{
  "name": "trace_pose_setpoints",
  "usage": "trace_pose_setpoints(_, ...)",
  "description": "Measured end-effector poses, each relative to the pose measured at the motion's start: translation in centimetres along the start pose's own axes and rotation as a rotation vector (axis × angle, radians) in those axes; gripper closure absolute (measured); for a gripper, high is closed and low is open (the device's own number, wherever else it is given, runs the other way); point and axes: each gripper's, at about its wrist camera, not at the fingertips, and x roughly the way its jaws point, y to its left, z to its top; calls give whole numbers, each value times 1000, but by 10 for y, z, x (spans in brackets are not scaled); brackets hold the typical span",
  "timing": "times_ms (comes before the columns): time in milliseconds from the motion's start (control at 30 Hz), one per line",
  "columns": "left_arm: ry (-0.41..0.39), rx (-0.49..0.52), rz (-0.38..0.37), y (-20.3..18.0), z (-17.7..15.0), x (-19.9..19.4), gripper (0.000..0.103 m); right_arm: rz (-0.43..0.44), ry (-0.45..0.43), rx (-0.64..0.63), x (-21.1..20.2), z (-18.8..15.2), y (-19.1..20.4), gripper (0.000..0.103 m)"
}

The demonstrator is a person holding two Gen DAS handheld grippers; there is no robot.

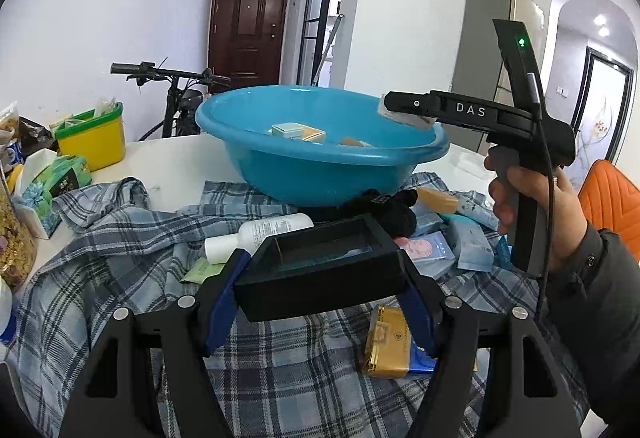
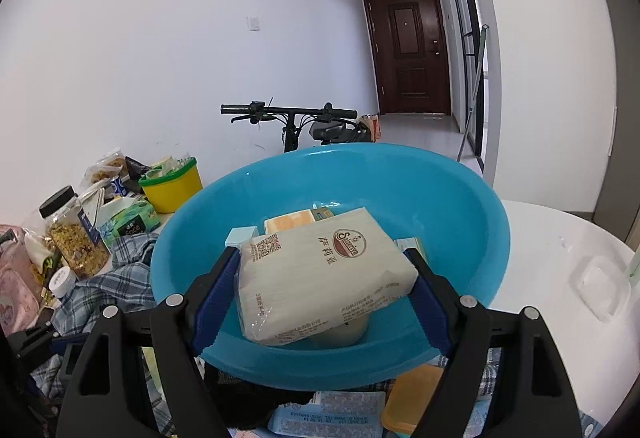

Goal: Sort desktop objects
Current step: 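Carry the soap bar over the turquoise basin with the right gripper while the left carries the tray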

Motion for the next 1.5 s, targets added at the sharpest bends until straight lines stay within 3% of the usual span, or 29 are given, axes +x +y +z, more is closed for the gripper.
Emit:
trace_pose_setpoints(267, -55, -10, 59, -7, 11, -23, 30, -1, -22, -1, -5, -1, 0, 24)
trace_pose_setpoints(567, -182, 23, 108, -15, 75, -45, 30, 15, -38, 2, -10, 0, 0, 24)
trace_pose_setpoints(767, -203, 31, 185, -16, 115, -9, 30, 4, -50, 5, -10, 0, -2, 24)
trace_pose_setpoints(900, -196, 39, 156, -14, 131, 21, 30, 1, -55, 1, -11, 1, -1, 24)
trace_pose_setpoints(1067, -175, 60, 139, -12, 130, 48, 30, -53, -59, -36, -10, 0, 2, 24)
trace_pose_setpoints(1500, -157, 47, 127, 1, 134, 78, 30, -48, -83, 0, -16, -1, -8, 24)
